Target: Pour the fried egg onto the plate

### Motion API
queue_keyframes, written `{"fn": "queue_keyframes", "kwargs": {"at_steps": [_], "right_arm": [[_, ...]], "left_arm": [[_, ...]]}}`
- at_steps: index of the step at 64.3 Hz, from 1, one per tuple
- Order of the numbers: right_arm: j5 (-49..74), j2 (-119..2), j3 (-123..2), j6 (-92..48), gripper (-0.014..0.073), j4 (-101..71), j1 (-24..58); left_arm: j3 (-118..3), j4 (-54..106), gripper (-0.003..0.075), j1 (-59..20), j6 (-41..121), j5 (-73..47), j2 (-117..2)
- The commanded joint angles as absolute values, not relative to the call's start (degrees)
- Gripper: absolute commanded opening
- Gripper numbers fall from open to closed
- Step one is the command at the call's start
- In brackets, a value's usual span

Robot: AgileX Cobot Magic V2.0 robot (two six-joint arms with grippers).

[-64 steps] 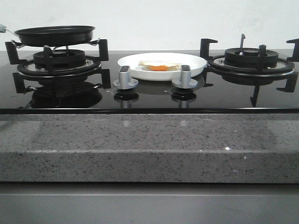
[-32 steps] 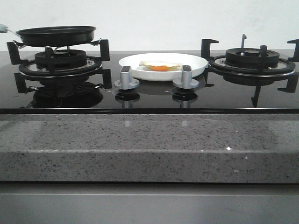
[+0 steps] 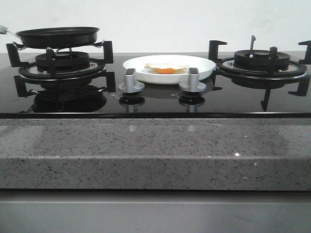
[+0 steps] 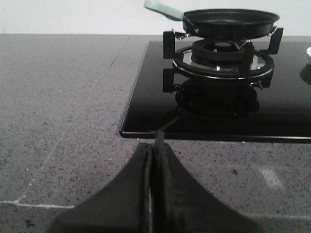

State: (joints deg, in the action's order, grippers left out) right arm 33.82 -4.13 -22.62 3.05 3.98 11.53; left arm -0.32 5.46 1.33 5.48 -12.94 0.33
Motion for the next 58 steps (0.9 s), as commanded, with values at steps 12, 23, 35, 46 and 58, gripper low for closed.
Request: {"fn": "queue_keyframes", "kwargs": {"at_steps": [12,23,35,46,58], "right_arm": [[28.95,-4.80,-24.14,3.21,-0.0060,4.92,11.52],[28.95,-4.80,-24.14,3.21,-0.0060,4.92,11.52],[28.95,-4.80,-24.14,3.21,-0.0060,4.92,11.52],[28.95,-4.80,-24.14,3.21,-0.0060,4.92,11.52],[28.95,-4.80,-24.14,3.21,-0.0060,4.92,11.52]], "left_arm": [[0.72,6.05,-0.0019,1.44,4.95,-7.26,1.36],[0.72,6.05,-0.0019,1.44,4.95,-7.37,1.36],[0.72,6.05,-0.0019,1.44,4.95,-7.37,1.36],[0.72,6.05,-0.0019,1.44,4.95,-7.37,1.36],[0.72,6.05,-0.0019,1.44,4.95,-7.37,1.36]]}}
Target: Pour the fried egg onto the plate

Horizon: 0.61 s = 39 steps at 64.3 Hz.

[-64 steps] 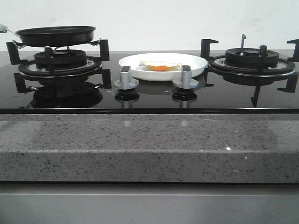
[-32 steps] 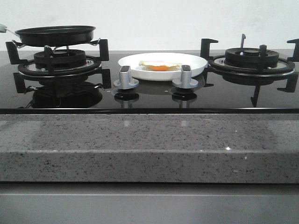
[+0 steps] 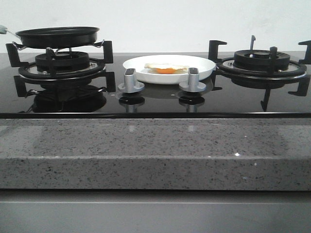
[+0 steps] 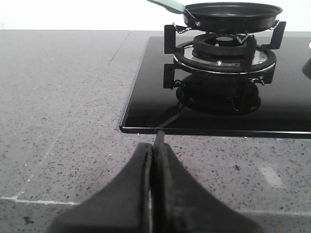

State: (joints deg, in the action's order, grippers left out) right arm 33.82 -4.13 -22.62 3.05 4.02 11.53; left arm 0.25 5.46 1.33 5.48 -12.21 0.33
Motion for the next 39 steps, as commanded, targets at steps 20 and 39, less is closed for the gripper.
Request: {"fn": "queue_keyframes", "kwargs": {"at_steps": [20,39], "right_arm": [[28.95,-4.80,-24.14,3.21,-0.0060,4.92,11.52],[18.58,-3.63,-17.81,3.21,-0.0060,5.29,8.41]], "left_arm": [[0.72,6.05,-0.0019,1.44,4.95,-7.37,1.36],[0.72,6.05,-0.0019,1.44,4.95,-7.37,1.36]]}}
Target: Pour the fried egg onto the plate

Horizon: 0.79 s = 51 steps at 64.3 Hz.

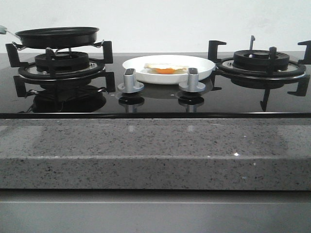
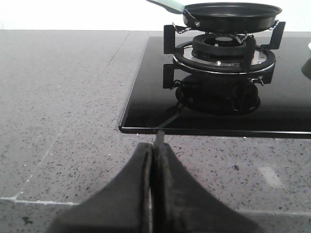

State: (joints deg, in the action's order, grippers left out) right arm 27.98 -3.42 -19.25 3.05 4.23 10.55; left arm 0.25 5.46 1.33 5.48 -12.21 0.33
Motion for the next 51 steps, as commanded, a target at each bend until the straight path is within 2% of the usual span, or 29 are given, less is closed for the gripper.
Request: {"fn": "queue_keyframes", "kwargs": {"at_steps": [1,19,51], "right_arm": [[17.75,-3.48,-16.63,3.21,-0.0060,5.21,7.51],[4.93,1.76,-0.50,3.21,-0.0060,3.61,-5.68],[6.53,1.68,1.27,3.21,-0.0060,3.67,-5.99]], "left_arm": [[0.72,6.05,-0.0019,1.44,4.95,-7.37,1.36],[0.72,6.05,-0.0019,1.44,4.95,-7.37,1.36],[0.72,6.05,-0.0019,1.44,4.95,-7.37,1.36]]}}
